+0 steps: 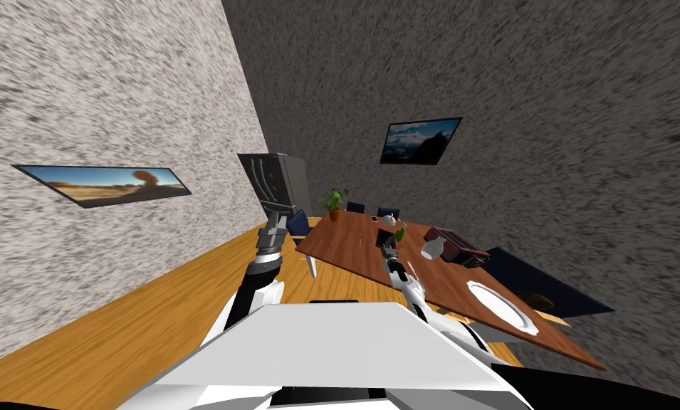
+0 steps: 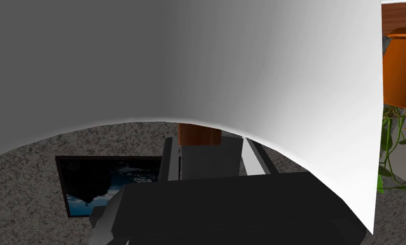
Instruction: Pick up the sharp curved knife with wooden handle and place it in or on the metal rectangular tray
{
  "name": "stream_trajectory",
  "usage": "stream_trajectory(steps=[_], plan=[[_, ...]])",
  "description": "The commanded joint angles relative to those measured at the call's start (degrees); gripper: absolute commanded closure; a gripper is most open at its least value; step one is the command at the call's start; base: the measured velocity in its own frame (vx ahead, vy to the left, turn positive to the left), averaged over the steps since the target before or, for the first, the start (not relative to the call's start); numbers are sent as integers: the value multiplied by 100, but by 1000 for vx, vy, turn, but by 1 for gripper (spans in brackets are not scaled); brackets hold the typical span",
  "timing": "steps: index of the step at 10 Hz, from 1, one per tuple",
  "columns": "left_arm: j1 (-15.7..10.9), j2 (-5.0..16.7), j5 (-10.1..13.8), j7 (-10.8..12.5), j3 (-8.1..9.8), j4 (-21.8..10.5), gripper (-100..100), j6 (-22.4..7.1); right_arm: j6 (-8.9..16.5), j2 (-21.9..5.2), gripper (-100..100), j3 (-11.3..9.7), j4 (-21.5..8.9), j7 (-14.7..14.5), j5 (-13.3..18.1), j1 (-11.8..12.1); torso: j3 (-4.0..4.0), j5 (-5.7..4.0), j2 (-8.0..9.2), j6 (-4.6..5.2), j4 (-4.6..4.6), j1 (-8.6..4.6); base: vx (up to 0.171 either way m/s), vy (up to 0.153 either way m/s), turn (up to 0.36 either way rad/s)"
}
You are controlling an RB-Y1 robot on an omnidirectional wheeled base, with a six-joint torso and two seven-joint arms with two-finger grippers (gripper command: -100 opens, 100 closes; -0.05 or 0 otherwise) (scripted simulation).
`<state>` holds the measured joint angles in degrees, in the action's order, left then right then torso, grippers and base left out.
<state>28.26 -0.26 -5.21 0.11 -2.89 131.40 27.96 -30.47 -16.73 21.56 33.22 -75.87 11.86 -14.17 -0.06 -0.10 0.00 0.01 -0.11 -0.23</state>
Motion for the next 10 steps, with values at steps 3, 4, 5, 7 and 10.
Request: stream_trajectory(steps=[3,4,5,7,10], plan=[[-2,-1,0,0,-1,0,0,0,-8,-46,100,297,17,-10,-192,92,34,-9,76,18,-2,9,-200,41,67],[-2,-1,0,0,-1,0,0,0,-4,-74,100,391,16,-9,-249,117,40,-13,91,33,-5,1,-199,32,40],[-2,-1,0,0,-1,0,0,0,3,-108,100,495,12,-6,-311,143,42,-15,96,43,-7,-7,-184,6,39],[-2,0,0,0,0,0,0,0,13,-150,100,609,5,-3,-376,168,41,-17,94,51,-8,-27,-166,-19,41],[0,0,0,0,1,0,0,0,41,-256,100,865,41,0,-515,215,12,-16,38,56,-16,-39,-42,-23,-41]])
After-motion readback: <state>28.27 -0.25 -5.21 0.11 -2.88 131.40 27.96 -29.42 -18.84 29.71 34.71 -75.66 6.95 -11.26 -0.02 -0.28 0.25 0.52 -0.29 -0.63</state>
